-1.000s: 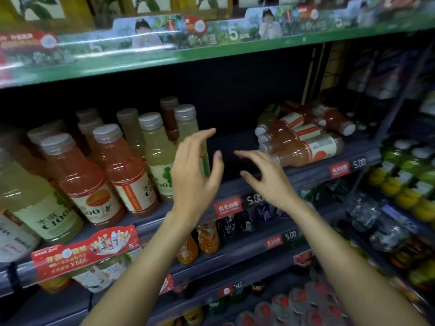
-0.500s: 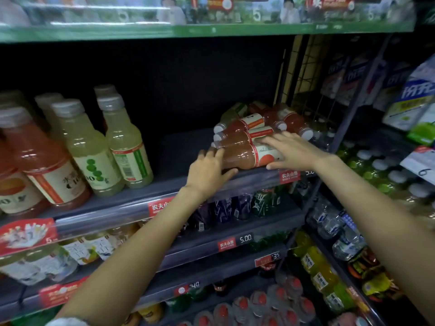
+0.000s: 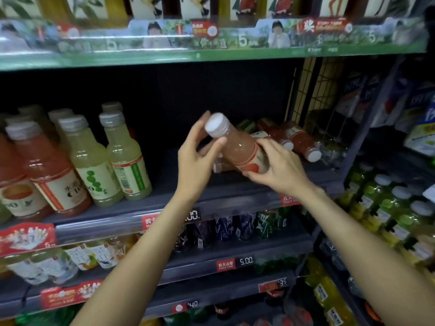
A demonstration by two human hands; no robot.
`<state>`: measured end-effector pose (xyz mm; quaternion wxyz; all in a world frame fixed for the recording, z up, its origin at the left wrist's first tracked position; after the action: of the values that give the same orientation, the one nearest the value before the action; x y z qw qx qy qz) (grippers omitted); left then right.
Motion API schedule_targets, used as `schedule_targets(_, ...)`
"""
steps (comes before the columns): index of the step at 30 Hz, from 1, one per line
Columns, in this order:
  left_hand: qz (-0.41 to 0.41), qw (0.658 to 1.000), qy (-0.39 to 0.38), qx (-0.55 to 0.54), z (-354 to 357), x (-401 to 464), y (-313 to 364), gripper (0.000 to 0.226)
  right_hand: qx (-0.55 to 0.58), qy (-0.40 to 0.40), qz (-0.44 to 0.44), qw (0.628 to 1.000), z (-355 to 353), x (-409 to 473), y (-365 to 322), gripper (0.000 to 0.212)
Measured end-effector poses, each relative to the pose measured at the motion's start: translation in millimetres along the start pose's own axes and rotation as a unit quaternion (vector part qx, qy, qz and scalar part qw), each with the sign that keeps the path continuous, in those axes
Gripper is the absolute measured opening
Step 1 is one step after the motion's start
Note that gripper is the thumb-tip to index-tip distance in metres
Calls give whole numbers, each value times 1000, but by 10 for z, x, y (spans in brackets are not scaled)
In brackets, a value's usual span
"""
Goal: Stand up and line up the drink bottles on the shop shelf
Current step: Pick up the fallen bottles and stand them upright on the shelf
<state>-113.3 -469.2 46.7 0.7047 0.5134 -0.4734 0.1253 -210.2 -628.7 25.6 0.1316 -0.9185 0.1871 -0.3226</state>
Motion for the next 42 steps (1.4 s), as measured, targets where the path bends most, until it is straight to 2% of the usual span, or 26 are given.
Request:
schedule_targets(5,-9,998,51,43,-386,7,52,50,154,7,63,986,375,55,-547,71)
schedule_targets(9,46,974,57,213,-812,-150,45,43,263,-11,105,959,797,84,-924,73)
schedule_targets(10,79,956,53,278,-918,-193,50,41,289,-20,123,949,903,105,-988,73)
schedule_targets(12,131,897,53,418,-1158,-269,39,37,321,-29,147,935,1123,157,-1110,71)
schedule_targets(14,137,842,61,519,-1377,-289,-18,41,338,-37,168,925,1314,211,-1161,70)
schedule_targets(16,110,802,49,585,-1564,-279,-110,54,357,-60,198,911,1484,270,-1212,70)
schedule_targets(18,93,773,21,628,-1651,-258,-196,67,380,-83,226,893,1612,346,-1260,72)
schedule_targets(21,106,749,-8,654,-1668,-236,-254,74,388,-101,238,885,1763,503,-1356,73)
schedule_targets(26,89,760,-7,644,-1692,-228,-291,76,328,-101,234,910,1918,674,-1430,74)
schedule_targets(30,98,771,-1,630,-1668,-268,-264,70,309,-149,212,915,1820,643,-1414,74)
schedule_targets(32,125,778,10,616,-1605,-319,-195,58,293,-156,160,930,1605,520,-1322,60)
schedule_targets(34,172,791,13,588,-1459,-392,-69,44,233,-112,73,963,1279,350,-1163,43)
schedule_targets(36,218,805,-7,552,-1274,-440,56,35,166,-73,12,983,988,224,-904,35)
schedule_targets(39,214,827,-92,511,-965,-419,-8,28,7,-64,-5,998,751,201,-334,49)
schedule_targets(42,122,852,-176,478,-636,-319,-322,36,-177,-160,40,970,732,237,134,82)
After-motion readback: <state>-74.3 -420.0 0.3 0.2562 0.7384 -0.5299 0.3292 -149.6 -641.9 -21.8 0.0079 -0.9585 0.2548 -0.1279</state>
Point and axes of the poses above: each hand's wrist, its own x-axis towards the middle knuckle, its own z-axis out of the palm, y = z × x, the point moved 5 cm from there along x, towards the middle knuckle, and after that the axes turned 13 degrees about z, right-handed, at the moved point
